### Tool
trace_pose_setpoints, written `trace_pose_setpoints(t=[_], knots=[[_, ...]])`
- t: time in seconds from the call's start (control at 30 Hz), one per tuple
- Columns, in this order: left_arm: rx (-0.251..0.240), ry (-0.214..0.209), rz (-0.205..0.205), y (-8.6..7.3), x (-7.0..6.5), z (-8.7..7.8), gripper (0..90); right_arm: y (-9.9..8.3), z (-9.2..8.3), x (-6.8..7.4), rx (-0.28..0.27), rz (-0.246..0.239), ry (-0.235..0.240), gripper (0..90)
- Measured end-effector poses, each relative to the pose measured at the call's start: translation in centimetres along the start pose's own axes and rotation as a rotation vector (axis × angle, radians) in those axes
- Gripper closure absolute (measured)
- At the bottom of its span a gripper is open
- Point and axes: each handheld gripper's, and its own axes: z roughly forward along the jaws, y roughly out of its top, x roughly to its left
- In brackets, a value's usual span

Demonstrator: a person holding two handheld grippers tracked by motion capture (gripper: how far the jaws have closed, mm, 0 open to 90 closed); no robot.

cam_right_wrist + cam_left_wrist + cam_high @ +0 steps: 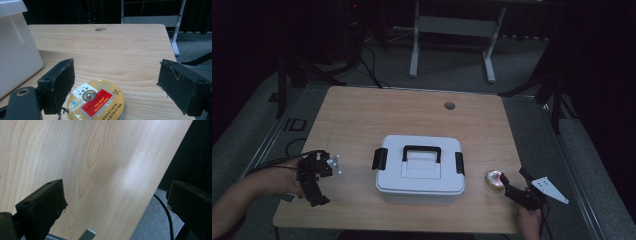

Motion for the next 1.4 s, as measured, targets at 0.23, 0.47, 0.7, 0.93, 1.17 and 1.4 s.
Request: trace_pose_setpoints(t=[0.23,0.47,0.7,0.93,1.17,1.4], knots=[[-0.006,0.001,0.030,1.7,0.3,-1.5,0.9,0.0,0.0,0.0,0.001,-0.001,-0.001,13.4],[-0.031,-0.001,0.073,4.1,0.6,-3.0,0.9,0.0,0.0,0.0,0.000,0.001,0.001,13.4],[-0.086,0.005,0.116,6.6,0.5,-5.0,0.9,0.0,0.0,0.0,-0.001,0.003,0.003,13.5],[-0.091,0.020,0.166,9.3,0.4,-6.6,1.4,0.0,0.0,-0.1,0.000,0.001,0.007,13.5],[-0.087,0.018,0.199,12.0,0.6,-7.4,1.5,0.0,0.0,-0.1,0.000,0.003,0.010,13.5],[-0.091,0.027,0.235,14.7,0.6,-7.2,1.4,0.0,0.0,0.0,0.002,-0.002,0.012,13.5]])
